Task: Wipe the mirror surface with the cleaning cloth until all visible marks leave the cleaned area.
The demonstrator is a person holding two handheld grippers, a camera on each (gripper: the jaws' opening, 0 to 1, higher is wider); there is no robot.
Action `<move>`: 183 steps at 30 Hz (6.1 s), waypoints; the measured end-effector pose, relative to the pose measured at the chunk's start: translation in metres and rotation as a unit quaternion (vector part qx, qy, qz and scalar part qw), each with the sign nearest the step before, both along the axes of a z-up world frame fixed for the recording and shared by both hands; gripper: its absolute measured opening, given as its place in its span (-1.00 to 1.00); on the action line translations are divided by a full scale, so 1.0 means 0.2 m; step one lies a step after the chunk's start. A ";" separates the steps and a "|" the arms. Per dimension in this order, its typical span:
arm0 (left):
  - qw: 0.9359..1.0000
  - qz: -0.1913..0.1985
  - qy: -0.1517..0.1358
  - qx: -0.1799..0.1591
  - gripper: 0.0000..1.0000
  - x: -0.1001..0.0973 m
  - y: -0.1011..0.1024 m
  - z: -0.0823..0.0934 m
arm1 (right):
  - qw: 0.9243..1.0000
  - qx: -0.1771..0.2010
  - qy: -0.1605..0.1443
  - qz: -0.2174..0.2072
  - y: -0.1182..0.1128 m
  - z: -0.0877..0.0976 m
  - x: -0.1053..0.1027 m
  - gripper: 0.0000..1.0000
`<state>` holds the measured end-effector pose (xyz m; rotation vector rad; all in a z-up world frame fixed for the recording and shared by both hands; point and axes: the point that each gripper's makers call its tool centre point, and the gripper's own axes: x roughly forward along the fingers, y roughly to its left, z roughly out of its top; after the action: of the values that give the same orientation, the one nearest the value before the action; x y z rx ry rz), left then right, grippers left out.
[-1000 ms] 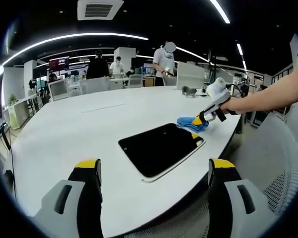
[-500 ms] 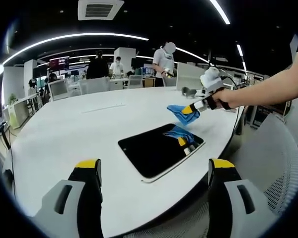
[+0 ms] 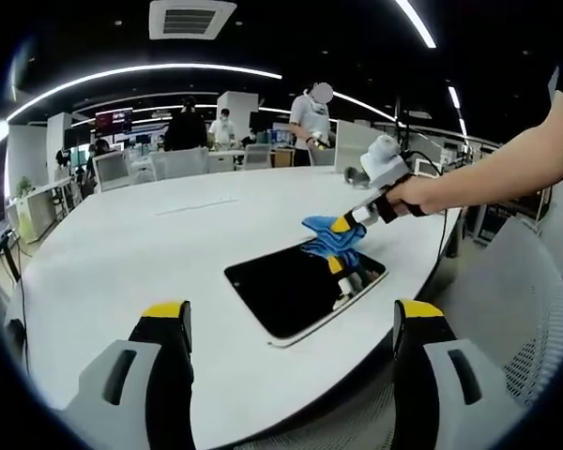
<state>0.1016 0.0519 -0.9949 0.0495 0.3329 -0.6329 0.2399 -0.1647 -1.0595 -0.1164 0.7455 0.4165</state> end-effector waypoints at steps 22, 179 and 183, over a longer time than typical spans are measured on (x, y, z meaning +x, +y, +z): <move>1.000 0.001 0.000 -0.002 0.73 0.00 -0.01 0.00 | 0.999 -0.026 0.018 -0.004 -0.05 -0.13 0.14 -1.00; 1.000 0.010 0.004 -0.012 0.65 0.01 0.01 -0.01 | 0.949 -0.147 0.030 0.278 0.84 -0.15 -0.17 -1.00; 1.000 0.009 0.008 -0.010 0.64 0.00 0.00 -0.01 | 0.949 -0.144 0.025 0.278 0.84 -0.15 -0.16 -1.00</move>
<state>0.1019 0.0528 -0.9976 0.0232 0.3414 -0.6189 0.2079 0.0039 -1.0897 -0.6028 0.8172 0.8463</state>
